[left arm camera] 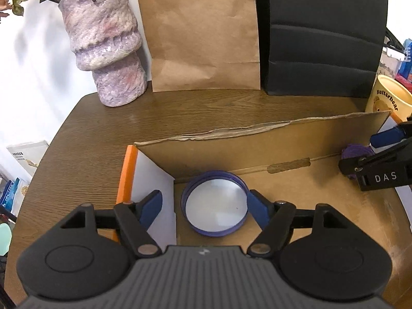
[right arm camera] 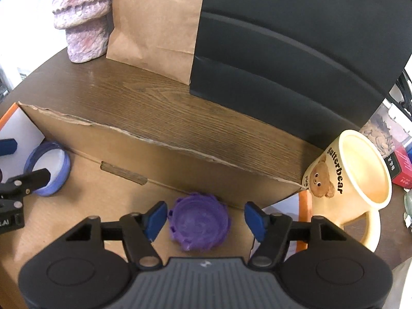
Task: Organize rigid objects
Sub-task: 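Lower and release the purple cap and blue-rimmed lid into the box with both tools, then withdraw both open tools back from the box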
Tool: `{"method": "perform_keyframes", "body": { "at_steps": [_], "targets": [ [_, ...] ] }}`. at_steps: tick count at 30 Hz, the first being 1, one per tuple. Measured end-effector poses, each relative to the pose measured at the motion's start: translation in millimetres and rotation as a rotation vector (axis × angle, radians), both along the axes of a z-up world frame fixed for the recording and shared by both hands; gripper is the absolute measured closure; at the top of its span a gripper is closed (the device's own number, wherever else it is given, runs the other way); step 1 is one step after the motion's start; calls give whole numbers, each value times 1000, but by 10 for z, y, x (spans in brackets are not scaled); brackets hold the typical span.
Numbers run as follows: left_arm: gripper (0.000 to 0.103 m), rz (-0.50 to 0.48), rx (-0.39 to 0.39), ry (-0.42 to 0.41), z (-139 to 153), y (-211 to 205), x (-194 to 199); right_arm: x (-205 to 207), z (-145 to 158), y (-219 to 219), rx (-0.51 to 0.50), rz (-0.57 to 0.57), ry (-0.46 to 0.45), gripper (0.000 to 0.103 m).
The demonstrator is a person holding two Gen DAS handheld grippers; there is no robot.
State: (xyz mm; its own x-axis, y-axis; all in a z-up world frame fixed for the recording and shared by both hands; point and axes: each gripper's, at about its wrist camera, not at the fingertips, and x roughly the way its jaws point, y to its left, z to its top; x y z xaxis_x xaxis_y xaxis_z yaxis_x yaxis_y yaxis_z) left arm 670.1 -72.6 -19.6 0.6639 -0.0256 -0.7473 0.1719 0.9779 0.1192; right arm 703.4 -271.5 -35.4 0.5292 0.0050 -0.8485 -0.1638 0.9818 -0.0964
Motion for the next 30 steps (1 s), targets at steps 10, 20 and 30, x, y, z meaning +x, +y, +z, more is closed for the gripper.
{"method": "perform_keyframes", "body": {
  "at_steps": [10,20,30],
  "targets": [
    [19,16,-75,-30,369,99,-202,-253,335,-90,57,-2,-63,29],
    [2,12,-119,-209,758,96,-757,-855,843,-239,186,0,-251,13],
    [0,25,-216,-389,904,215,-1350,-1572,958,-267,226,12,-425,12]
  ]
}}
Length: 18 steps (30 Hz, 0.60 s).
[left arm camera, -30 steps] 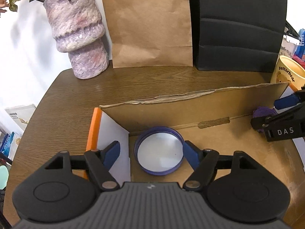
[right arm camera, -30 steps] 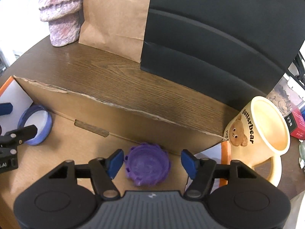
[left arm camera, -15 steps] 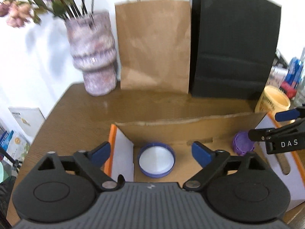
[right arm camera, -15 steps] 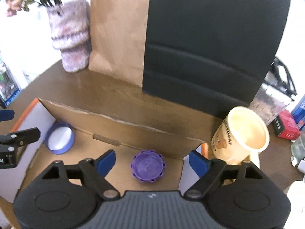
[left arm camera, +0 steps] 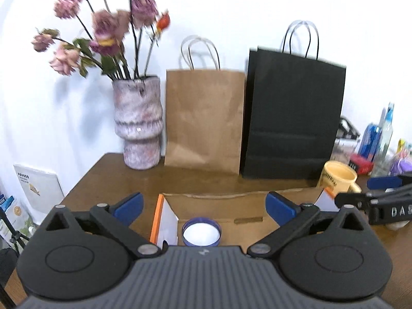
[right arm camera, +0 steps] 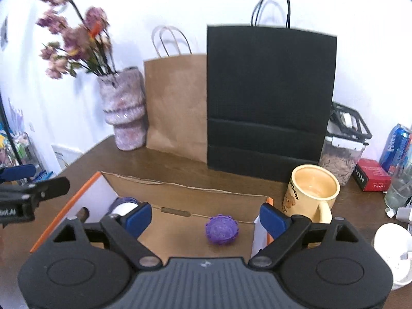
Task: Organize rigid objects
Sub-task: 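Withdraw both open tools back from the box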
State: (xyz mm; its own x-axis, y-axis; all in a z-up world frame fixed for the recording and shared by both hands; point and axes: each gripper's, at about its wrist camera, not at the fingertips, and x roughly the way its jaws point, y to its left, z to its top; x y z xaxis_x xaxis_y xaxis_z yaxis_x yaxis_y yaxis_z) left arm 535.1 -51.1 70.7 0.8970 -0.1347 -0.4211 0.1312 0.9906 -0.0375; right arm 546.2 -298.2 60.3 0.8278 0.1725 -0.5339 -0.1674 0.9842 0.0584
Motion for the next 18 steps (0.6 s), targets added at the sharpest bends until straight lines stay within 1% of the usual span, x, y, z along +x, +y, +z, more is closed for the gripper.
{"method": "perform_keyframes", "body": {
  "at_steps": [4,11,16,18],
  "targets": [
    [0,23,-39,-63,51,79,-193,-266,12,-10,7,-5,-78,12],
    [0,45,-16,-131,22,132,-538,-585,-51,-46,45,-27,-147,12],
    [0,56,-14,-153,-3,164,-815,-844,-70,-4,45,-32,-194,12],
    [0,62,-12,-168,-13,179,-929,-977,-70,23,48,-27,-219,10]
  ]
}}
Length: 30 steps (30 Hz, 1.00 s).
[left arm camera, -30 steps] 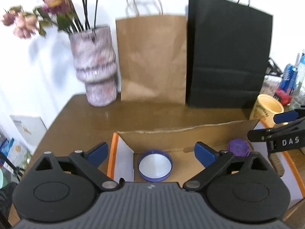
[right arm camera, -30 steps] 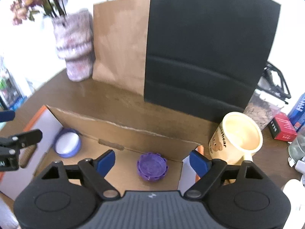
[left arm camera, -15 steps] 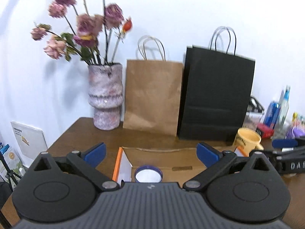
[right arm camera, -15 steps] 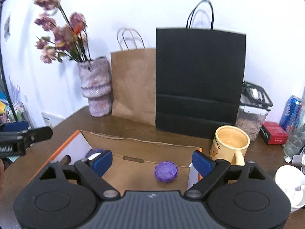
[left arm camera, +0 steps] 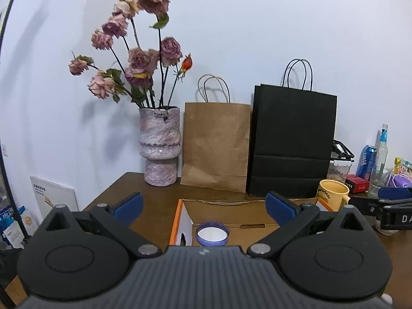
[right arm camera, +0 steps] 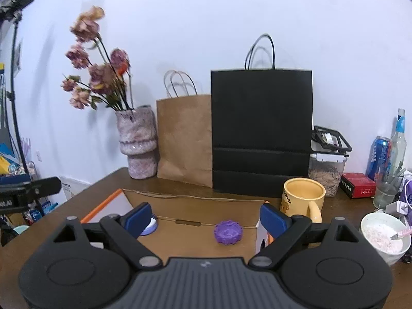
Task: Organize rigid objects
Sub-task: 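Withdraw both open tools back from the box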
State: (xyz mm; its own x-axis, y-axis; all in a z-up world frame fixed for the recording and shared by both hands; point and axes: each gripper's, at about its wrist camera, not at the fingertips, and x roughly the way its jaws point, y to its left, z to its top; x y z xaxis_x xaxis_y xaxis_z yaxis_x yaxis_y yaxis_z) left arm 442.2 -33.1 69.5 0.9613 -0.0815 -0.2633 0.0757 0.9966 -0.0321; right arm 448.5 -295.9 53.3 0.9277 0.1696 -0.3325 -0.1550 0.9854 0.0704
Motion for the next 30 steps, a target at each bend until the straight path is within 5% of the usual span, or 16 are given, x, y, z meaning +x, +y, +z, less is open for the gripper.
{"method": "perform_keyframes", "body": {
  "at_steps": [30],
  "targets": [
    [0,-9,7,-130,-104,72,-1901,-1968,-213,17,-7,8,-105,4]
  ]
}}
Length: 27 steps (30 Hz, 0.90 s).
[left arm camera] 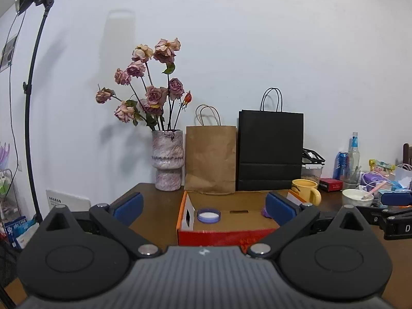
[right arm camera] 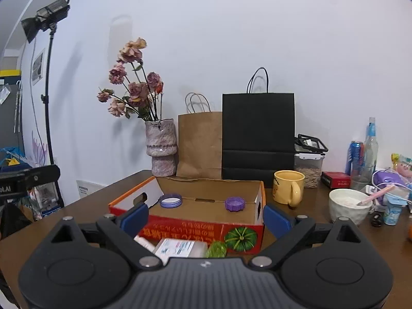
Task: Organize rigid objects
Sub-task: 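Withdraw both open tools back from the box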
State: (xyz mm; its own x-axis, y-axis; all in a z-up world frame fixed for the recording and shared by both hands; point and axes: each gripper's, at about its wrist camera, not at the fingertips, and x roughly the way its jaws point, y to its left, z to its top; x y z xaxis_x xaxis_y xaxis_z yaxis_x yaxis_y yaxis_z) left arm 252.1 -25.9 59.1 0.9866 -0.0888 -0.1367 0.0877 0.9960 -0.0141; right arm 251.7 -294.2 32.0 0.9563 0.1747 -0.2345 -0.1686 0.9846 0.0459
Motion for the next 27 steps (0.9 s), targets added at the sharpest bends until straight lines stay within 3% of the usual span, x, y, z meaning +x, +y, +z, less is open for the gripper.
{"method": "perform_keyframes", "body": {
  "at_steps": [17,27],
  "targets": [
    [0,12,-13,42,-182,216,-948,-1049,-104,91,13,-23,-29,1],
    [0,18,-24,94,-271,284,-1244,-1385,-187,157,14,-18,-7,0]
  ]
}}
